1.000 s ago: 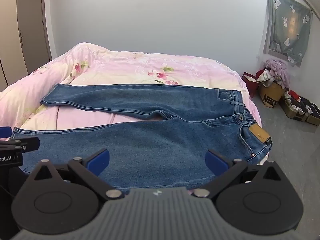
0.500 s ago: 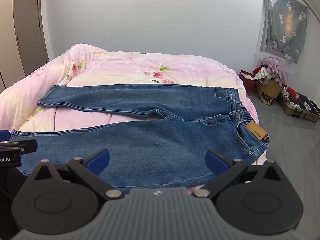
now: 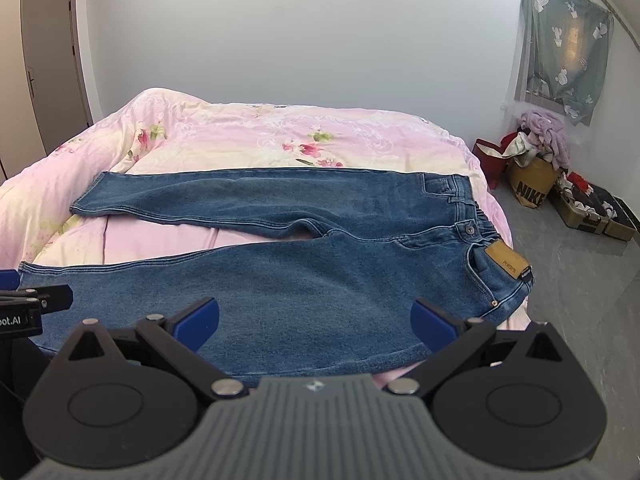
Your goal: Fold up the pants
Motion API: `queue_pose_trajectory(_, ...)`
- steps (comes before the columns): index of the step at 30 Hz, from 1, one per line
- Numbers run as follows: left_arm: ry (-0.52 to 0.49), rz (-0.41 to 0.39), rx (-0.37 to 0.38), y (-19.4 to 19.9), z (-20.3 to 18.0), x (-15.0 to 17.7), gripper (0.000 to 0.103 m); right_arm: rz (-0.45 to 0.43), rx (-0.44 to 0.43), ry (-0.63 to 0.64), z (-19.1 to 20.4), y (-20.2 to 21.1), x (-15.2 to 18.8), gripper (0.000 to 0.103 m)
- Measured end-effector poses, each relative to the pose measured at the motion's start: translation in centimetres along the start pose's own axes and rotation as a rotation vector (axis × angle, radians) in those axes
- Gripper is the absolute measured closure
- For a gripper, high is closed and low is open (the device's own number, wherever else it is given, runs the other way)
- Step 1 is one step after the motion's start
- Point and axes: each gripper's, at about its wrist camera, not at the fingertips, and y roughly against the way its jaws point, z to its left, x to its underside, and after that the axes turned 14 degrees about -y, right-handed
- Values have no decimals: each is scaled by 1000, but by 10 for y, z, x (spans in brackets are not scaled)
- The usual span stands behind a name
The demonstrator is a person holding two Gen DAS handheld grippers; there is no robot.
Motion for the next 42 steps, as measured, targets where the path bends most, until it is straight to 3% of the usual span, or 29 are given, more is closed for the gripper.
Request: queue_pose_trajectory(42,-26,-3,1,3,-7,-4,7,30,19,-37,-9,-3,0,5)
